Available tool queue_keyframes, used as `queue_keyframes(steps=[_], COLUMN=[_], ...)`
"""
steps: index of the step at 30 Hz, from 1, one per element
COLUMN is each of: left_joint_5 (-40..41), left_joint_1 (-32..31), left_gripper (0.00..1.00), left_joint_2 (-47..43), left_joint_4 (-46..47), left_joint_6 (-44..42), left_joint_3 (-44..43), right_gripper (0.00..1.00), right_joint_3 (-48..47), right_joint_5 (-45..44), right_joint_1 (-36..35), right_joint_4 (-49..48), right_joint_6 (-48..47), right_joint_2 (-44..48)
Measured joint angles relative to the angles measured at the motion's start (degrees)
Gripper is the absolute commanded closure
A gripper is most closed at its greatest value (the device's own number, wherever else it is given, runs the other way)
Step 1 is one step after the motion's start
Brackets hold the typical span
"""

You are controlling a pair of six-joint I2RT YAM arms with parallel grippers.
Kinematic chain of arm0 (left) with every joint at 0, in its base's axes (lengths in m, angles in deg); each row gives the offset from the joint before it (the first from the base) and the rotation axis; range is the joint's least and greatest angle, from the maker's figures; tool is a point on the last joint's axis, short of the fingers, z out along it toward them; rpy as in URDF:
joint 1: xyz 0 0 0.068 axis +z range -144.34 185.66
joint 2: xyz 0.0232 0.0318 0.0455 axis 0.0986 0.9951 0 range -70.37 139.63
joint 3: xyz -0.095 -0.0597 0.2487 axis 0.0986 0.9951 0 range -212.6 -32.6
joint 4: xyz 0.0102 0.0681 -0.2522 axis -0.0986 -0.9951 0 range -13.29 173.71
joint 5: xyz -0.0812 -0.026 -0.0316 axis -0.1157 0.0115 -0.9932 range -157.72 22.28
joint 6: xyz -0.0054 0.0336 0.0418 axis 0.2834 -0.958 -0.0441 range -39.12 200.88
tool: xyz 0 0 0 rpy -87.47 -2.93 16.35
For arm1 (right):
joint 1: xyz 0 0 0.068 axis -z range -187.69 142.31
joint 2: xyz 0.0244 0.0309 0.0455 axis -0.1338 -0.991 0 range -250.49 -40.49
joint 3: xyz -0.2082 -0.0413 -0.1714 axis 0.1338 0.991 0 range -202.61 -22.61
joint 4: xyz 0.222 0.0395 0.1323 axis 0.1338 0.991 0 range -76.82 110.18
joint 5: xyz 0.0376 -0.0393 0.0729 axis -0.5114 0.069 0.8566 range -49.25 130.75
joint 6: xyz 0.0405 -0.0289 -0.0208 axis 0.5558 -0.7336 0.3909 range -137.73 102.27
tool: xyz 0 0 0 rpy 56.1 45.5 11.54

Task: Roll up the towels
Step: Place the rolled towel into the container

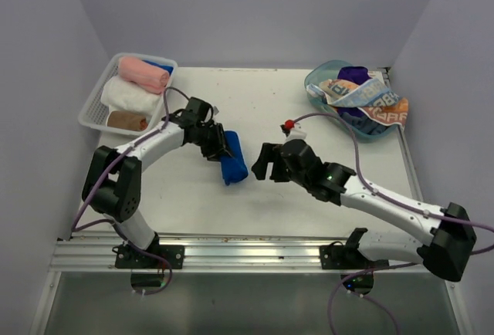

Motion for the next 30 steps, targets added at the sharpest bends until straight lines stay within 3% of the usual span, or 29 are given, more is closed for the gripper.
queue_keyframes(steps=[8, 17, 23, 30], left_joint_5=[0.37, 2.58, 4.26, 5.25], left_joint_1=[11.47, 31.61, 40.09, 45.42], left_gripper=[0.87, 0.87, 0.87, 0.86], left_joint_2=[0.02, 6.4, 11.08, 12.81], left_joint_4=[-9.68, -12.61, -13.09, -11.74], left_joint_6=[-2.27, -1.68, 0.96, 3.91], left_joint_3=[-17.99, -40.52, -43.1, -41.03], right_gripper=[0.16, 0.16, 0.16, 0.16], right_joint_3=[-2.03, -3.28, -3.28, -3.28], right_joint_5=[-13.03, -16.92, -16.85, -15.56], right_joint_1=[2.54, 2.6, 2.6, 2.62], right_joint_4=[12.52, 18.36, 18.49, 17.68], right_joint_6=[-0.52, -2.01, -2.36, -2.8], right_joint_2=[13.2, 14.03, 12.48, 8.5])
